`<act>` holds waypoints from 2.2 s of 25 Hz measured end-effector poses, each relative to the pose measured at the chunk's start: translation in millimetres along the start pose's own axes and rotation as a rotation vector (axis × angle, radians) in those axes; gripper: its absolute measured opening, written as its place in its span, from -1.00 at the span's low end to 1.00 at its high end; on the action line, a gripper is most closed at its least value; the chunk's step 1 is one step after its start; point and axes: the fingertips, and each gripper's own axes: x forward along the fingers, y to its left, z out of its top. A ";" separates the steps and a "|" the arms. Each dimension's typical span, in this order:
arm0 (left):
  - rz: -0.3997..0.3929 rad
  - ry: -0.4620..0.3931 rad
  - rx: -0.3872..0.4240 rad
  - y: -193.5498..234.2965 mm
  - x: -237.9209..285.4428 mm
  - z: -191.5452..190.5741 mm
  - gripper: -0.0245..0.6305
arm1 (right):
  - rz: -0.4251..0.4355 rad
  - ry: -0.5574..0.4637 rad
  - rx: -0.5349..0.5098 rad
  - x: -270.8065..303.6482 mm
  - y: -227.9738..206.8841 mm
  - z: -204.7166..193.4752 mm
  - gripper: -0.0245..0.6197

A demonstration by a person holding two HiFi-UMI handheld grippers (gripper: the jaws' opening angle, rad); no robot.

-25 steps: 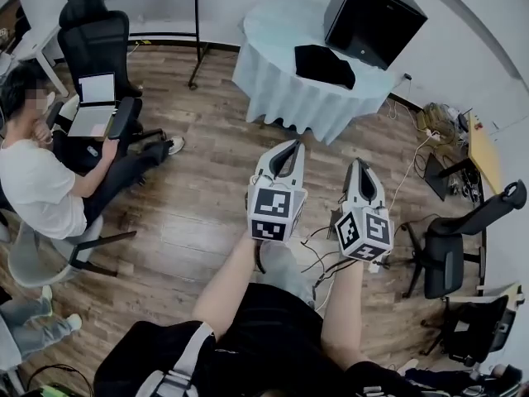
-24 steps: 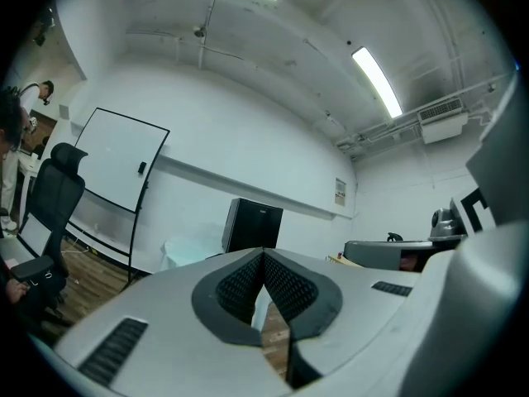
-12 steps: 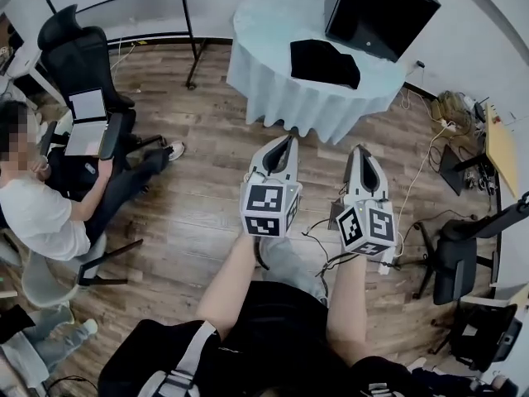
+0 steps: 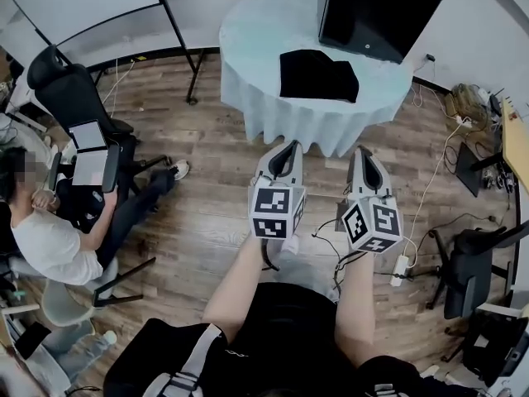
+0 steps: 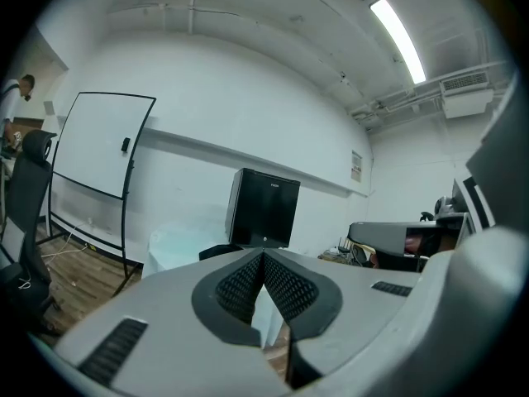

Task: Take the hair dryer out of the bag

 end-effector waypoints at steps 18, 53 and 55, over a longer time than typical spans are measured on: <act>-0.004 -0.043 0.132 -22.2 87.1 44.3 -0.88 | 0.057 -0.063 0.039 68.0 -72.4 48.1 -0.90; -0.424 0.397 0.547 -17.9 384.2 -77.6 -0.43 | -0.114 0.245 0.199 272.1 -221.3 -62.6 -0.90; -0.458 0.416 0.568 -17.5 392.4 -82.3 -0.32 | -0.116 0.261 0.205 279.4 -221.4 -68.0 -0.90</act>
